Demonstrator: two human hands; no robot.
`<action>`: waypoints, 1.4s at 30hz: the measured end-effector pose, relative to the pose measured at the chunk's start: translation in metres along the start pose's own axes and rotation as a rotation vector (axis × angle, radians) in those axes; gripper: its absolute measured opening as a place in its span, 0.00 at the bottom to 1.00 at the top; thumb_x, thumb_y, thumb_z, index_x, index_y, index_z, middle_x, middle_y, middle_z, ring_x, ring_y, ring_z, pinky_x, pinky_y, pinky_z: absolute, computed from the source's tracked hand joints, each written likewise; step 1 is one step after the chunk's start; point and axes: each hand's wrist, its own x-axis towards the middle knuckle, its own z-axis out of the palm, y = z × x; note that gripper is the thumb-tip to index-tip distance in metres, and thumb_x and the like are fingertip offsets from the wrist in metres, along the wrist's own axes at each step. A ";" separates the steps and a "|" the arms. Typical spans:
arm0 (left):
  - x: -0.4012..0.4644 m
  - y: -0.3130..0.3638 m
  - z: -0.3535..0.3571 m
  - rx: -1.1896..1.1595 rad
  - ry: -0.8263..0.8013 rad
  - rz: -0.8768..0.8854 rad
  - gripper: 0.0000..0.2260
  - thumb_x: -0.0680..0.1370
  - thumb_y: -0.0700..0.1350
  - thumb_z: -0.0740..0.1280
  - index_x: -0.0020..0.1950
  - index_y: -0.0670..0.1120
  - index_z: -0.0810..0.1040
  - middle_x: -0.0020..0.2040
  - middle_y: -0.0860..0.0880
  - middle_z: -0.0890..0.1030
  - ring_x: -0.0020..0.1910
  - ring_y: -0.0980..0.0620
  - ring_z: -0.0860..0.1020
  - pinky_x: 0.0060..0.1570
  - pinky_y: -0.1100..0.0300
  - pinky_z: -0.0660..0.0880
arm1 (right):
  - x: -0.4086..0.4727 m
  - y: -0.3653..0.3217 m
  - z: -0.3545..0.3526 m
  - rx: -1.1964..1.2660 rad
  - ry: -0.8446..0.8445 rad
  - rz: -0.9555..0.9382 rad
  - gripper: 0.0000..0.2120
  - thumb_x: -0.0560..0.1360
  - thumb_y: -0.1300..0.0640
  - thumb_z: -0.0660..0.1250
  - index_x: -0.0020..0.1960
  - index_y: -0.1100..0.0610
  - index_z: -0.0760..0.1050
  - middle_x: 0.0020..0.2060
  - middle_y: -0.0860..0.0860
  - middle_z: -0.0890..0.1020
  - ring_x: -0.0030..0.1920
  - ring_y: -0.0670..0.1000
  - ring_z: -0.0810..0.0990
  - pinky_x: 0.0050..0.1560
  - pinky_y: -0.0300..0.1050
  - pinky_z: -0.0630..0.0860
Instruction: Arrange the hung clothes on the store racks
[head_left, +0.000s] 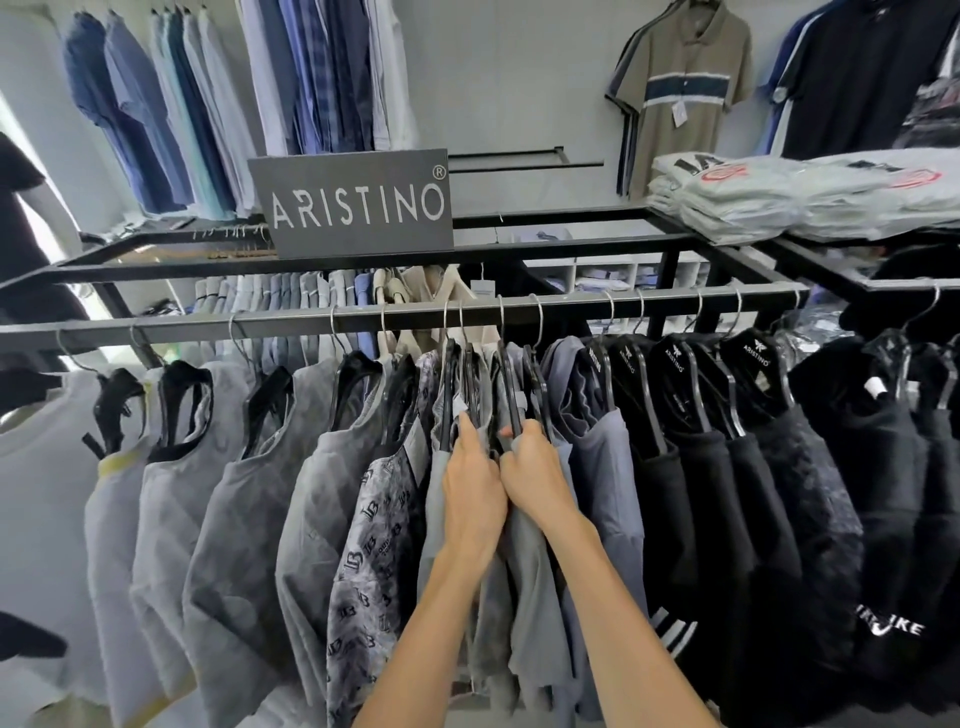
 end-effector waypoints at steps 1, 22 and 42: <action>0.001 -0.003 0.000 0.017 0.001 0.016 0.30 0.81 0.40 0.57 0.81 0.47 0.48 0.58 0.44 0.80 0.52 0.46 0.78 0.48 0.51 0.77 | 0.000 0.000 0.001 0.004 -0.003 0.000 0.11 0.79 0.69 0.57 0.61 0.64 0.67 0.62 0.54 0.76 0.60 0.54 0.76 0.51 0.41 0.69; 0.003 -0.017 -0.010 0.095 -0.071 0.149 0.32 0.82 0.42 0.60 0.81 0.46 0.45 0.65 0.47 0.74 0.61 0.48 0.75 0.58 0.52 0.75 | -0.004 -0.004 0.012 0.060 -0.016 0.078 0.11 0.79 0.68 0.57 0.60 0.61 0.66 0.53 0.56 0.75 0.54 0.55 0.75 0.45 0.38 0.68; 0.032 -0.048 -0.109 0.166 -0.089 -0.112 0.24 0.80 0.44 0.65 0.73 0.38 0.63 0.68 0.39 0.68 0.66 0.40 0.70 0.60 0.53 0.68 | -0.034 -0.075 0.092 0.000 0.314 -0.244 0.25 0.78 0.68 0.60 0.75 0.60 0.65 0.72 0.54 0.70 0.73 0.52 0.66 0.71 0.29 0.56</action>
